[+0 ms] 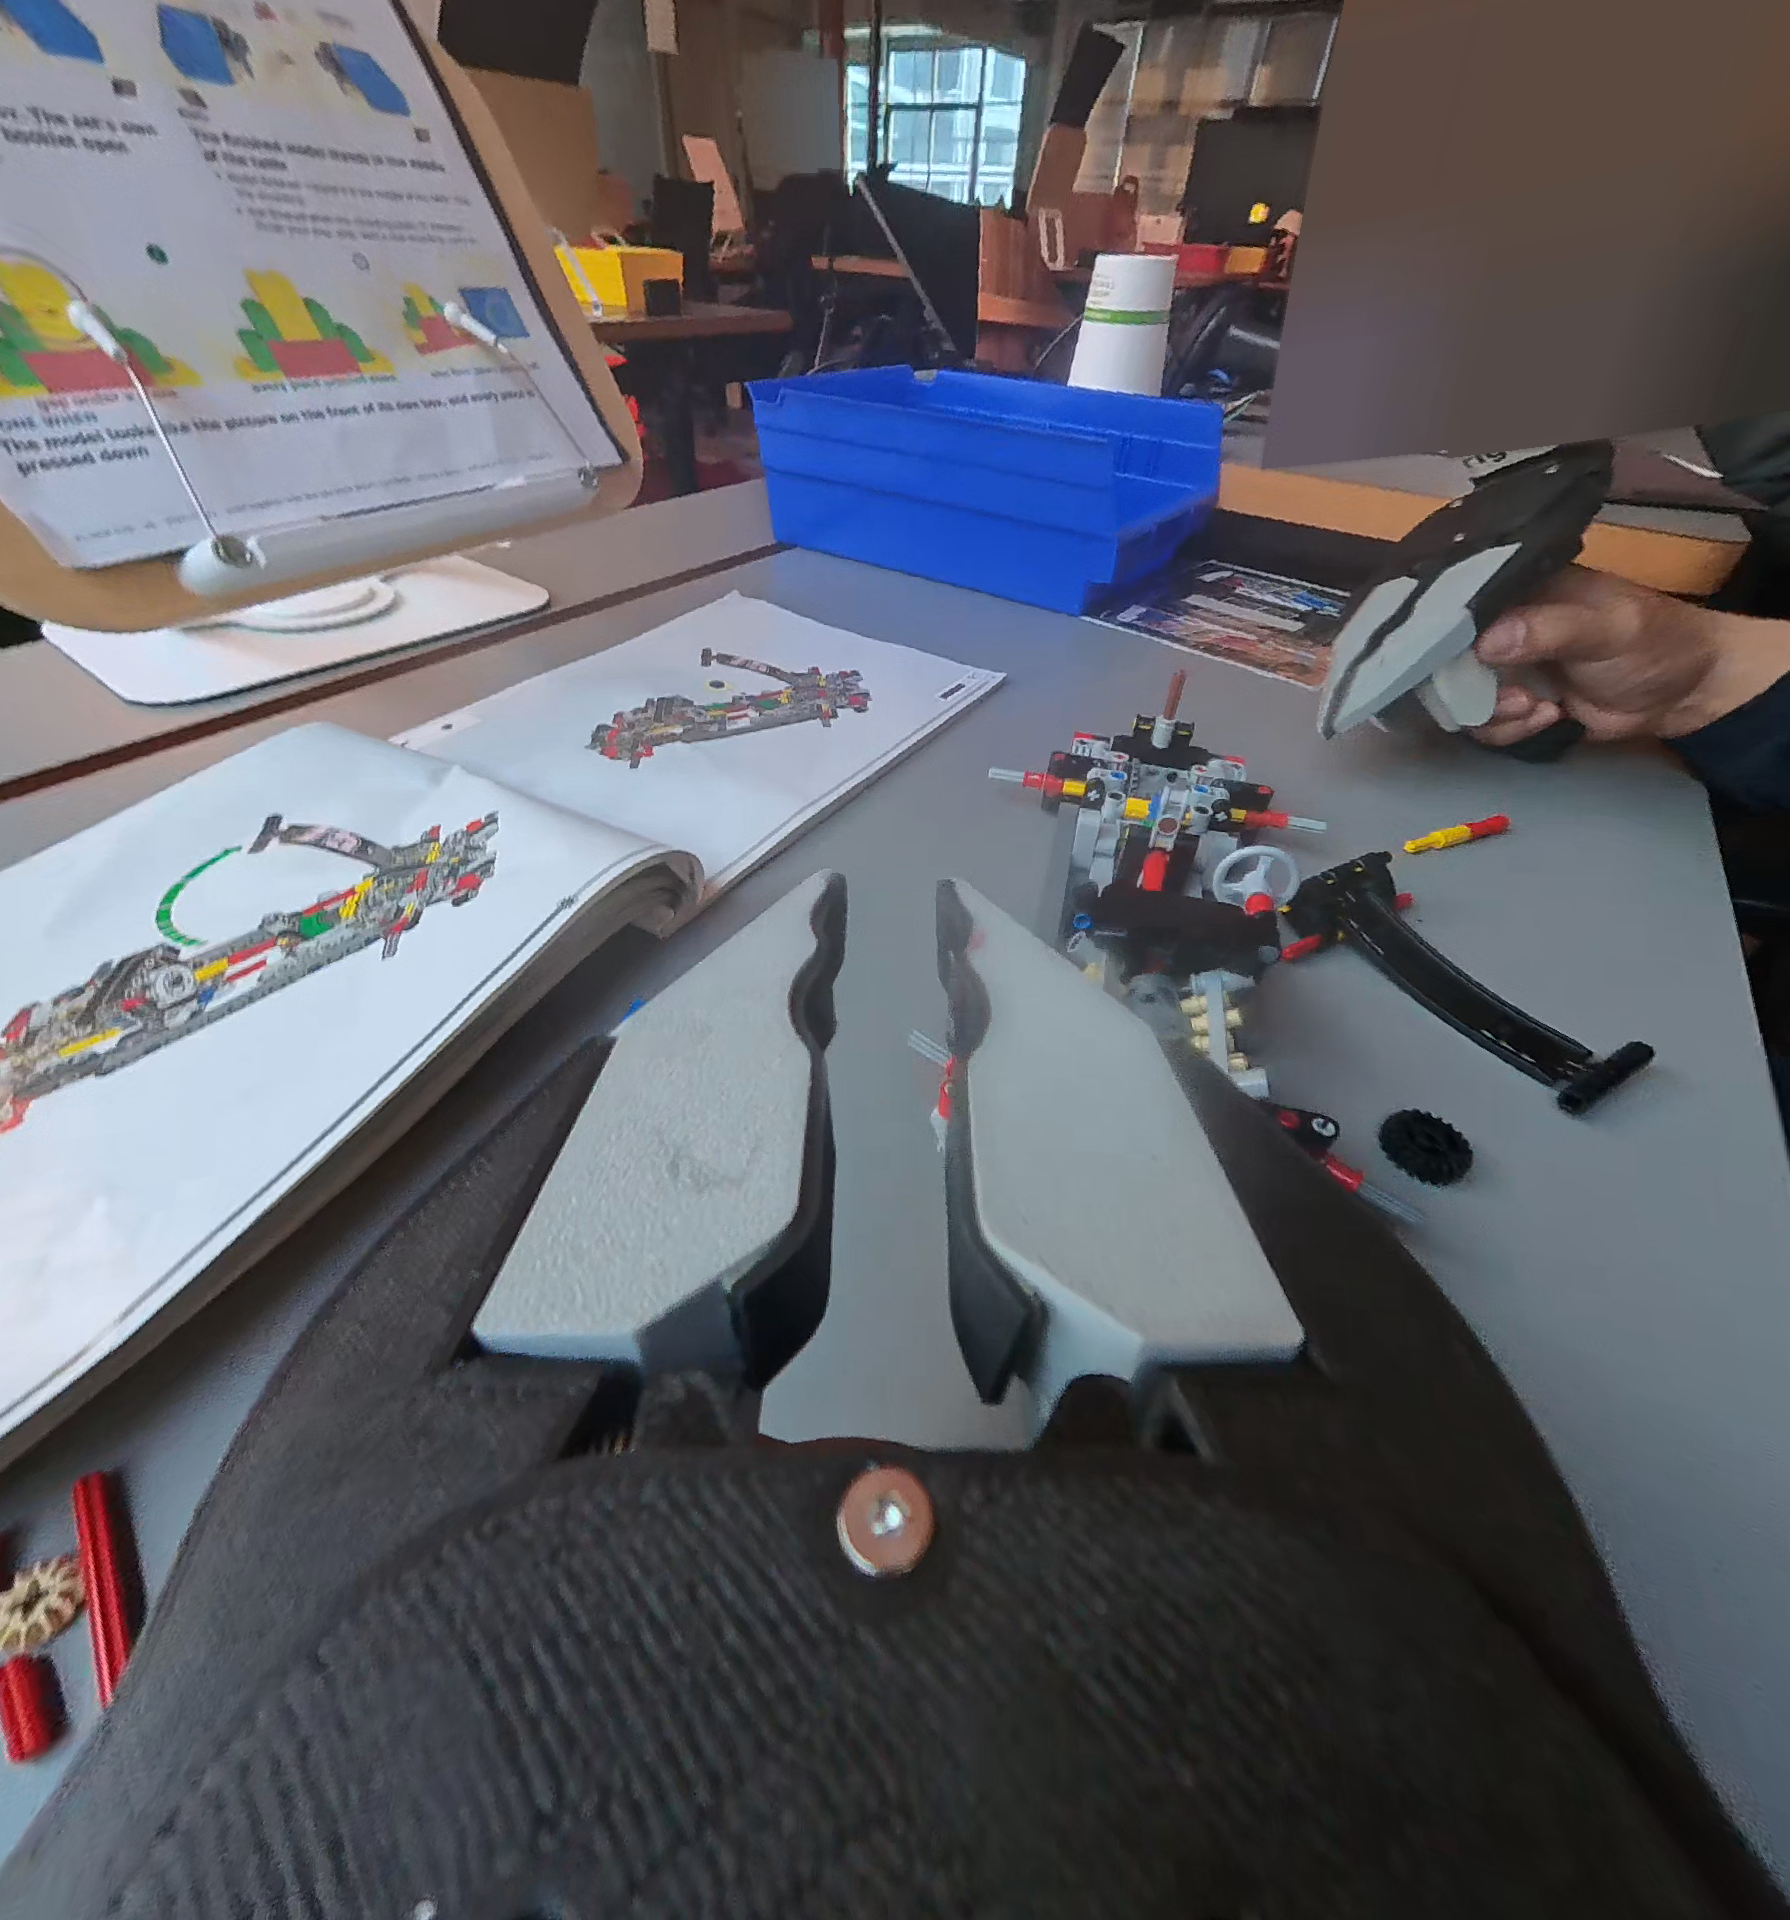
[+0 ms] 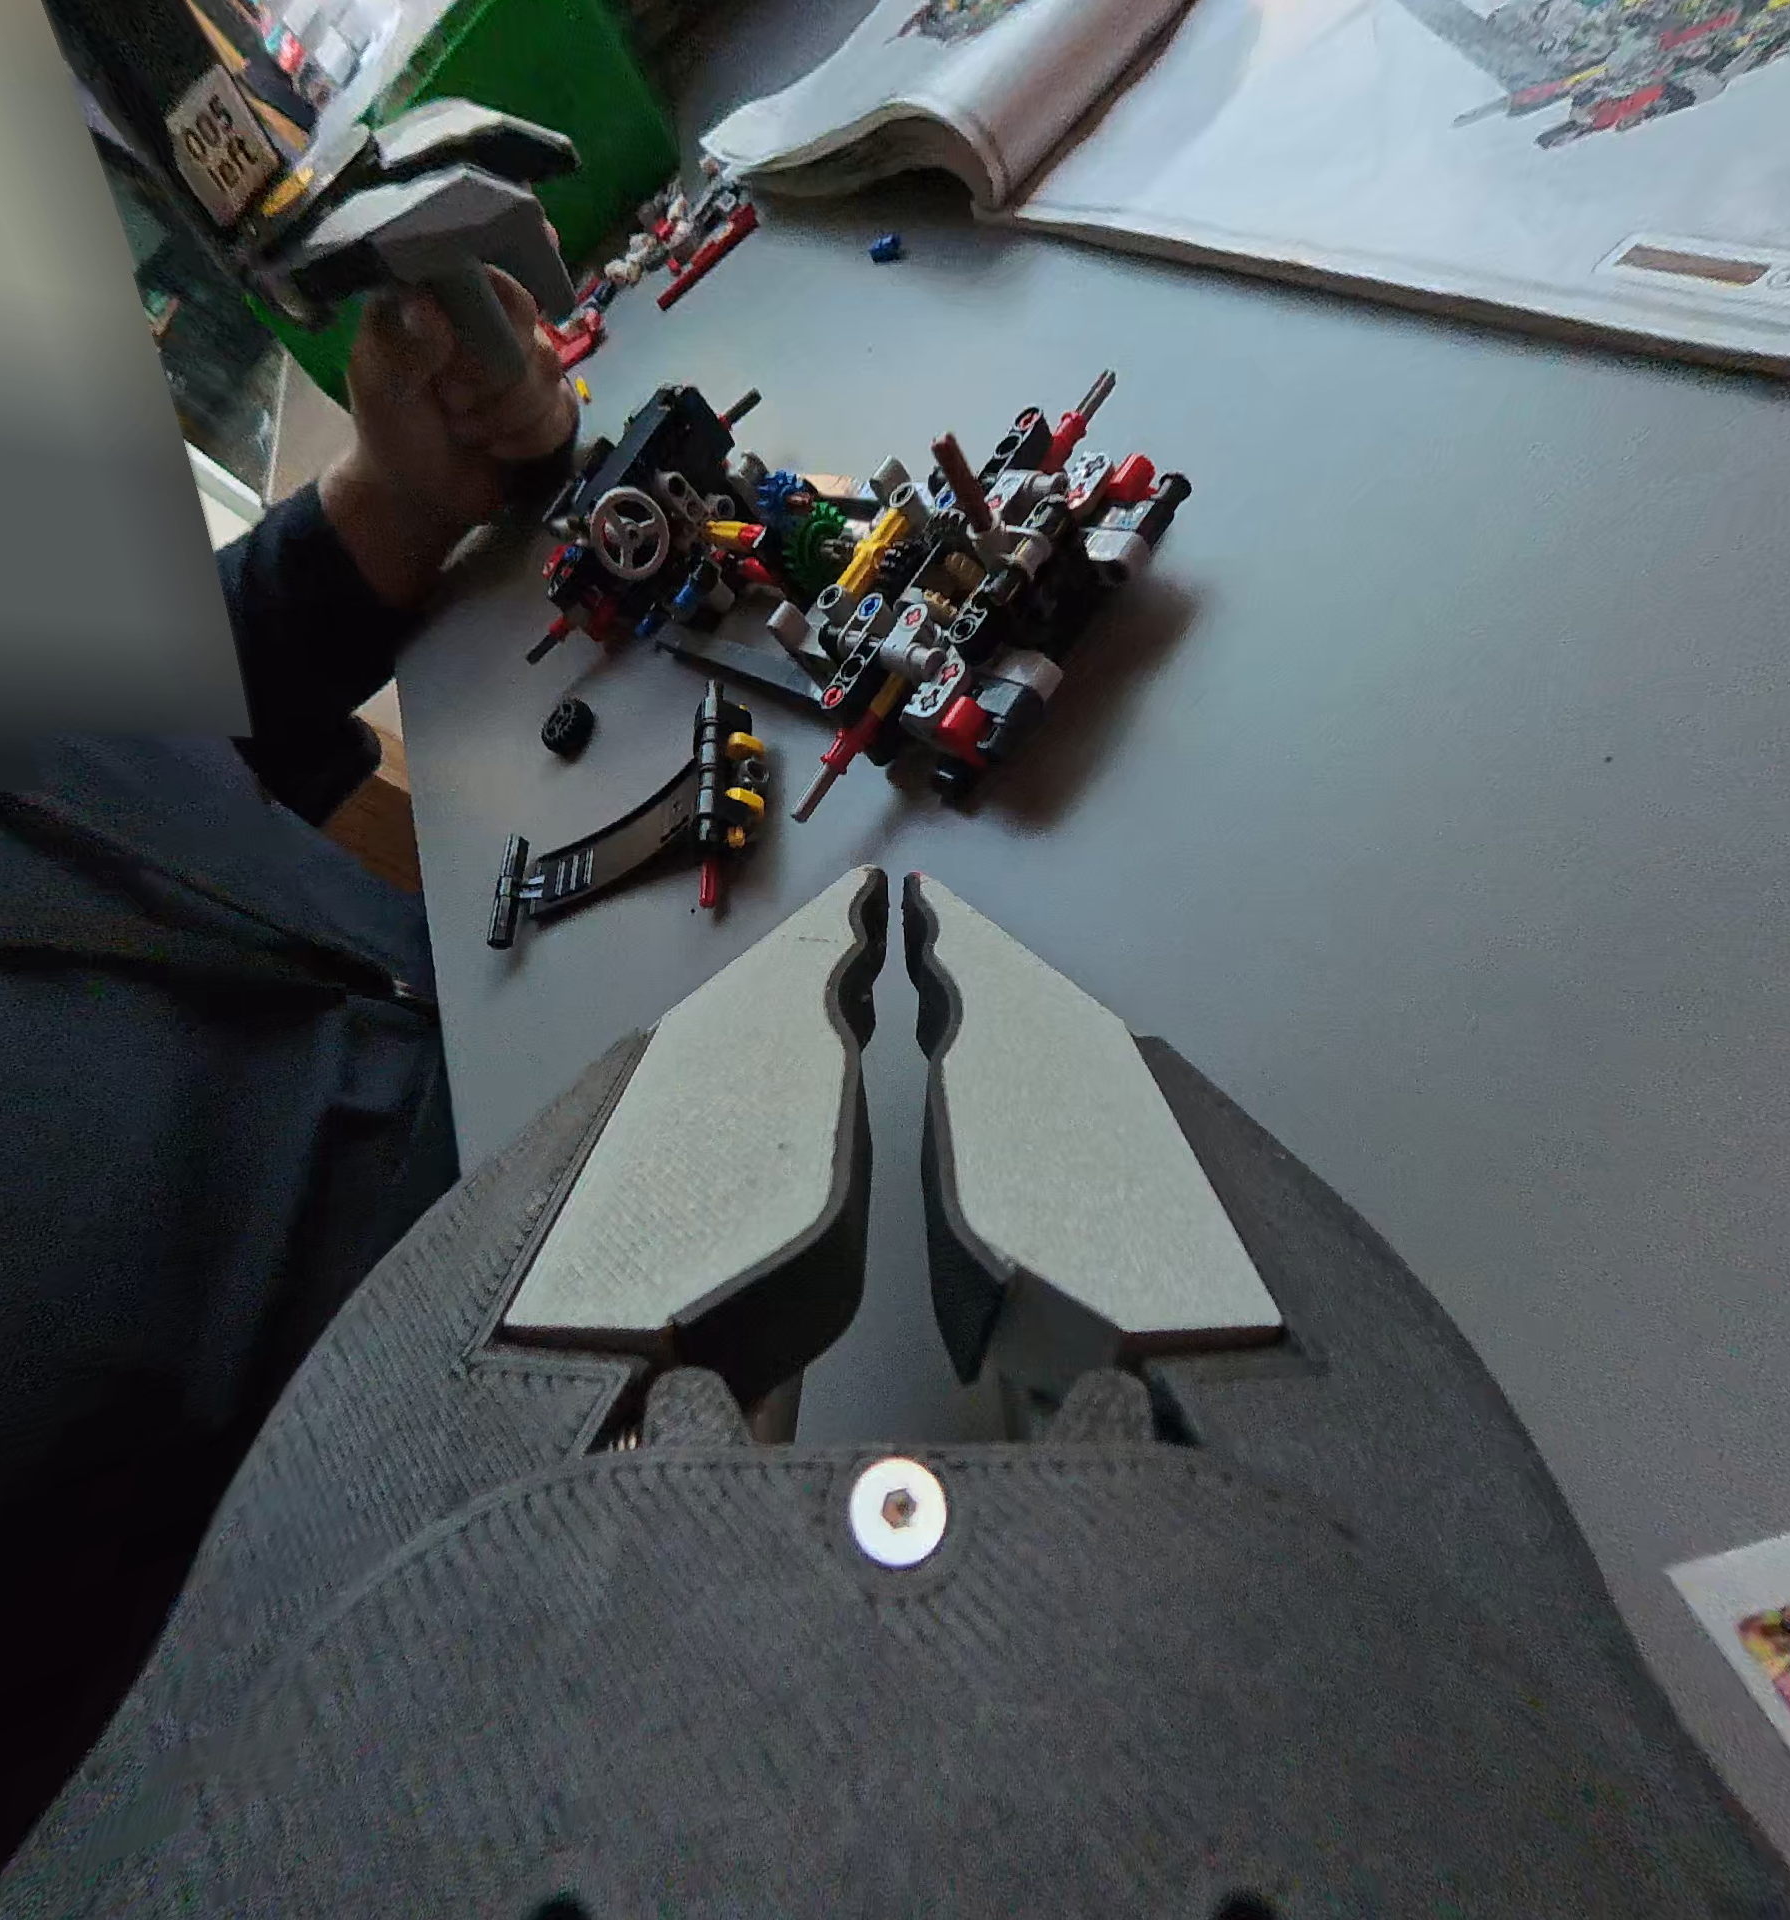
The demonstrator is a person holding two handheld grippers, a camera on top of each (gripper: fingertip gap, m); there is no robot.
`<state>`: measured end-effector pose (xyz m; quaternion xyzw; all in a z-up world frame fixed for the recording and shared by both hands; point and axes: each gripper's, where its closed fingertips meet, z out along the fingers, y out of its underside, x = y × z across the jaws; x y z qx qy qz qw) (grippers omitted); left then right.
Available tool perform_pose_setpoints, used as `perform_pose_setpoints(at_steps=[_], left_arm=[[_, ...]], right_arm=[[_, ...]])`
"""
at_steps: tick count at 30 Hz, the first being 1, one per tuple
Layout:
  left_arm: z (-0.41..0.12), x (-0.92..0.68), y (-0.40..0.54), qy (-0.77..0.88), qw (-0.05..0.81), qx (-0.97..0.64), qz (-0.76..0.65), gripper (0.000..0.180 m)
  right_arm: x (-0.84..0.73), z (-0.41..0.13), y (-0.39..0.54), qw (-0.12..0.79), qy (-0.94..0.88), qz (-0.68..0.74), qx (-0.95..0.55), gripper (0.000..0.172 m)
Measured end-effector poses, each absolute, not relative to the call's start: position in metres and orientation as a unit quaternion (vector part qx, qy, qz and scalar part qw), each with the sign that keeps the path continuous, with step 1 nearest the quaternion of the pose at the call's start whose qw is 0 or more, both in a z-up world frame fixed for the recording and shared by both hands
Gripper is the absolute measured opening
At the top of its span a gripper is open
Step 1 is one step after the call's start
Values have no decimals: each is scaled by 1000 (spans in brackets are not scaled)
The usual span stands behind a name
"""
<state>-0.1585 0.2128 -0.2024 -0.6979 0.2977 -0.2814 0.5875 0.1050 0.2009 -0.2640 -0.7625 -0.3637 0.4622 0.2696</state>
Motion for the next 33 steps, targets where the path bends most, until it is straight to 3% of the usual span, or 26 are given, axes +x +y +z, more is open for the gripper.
perform_pose_setpoints(at_steps=[6, 11, 33], left_arm=[[-197, -154, 222, 305, 602, -681, -286, 11], [-196, -154, 227, 302, 604, -678, -291, 10], [-194, -153, 223, 313, 628, -667, -250, 10]], right_arm=[[104, -225, 215, 340, -340, 542, -689, 1], [103, -209, 220, 414, -366, 522, -650, 10], [105, -205, 211, 454, -388, 490, -636, 21]])
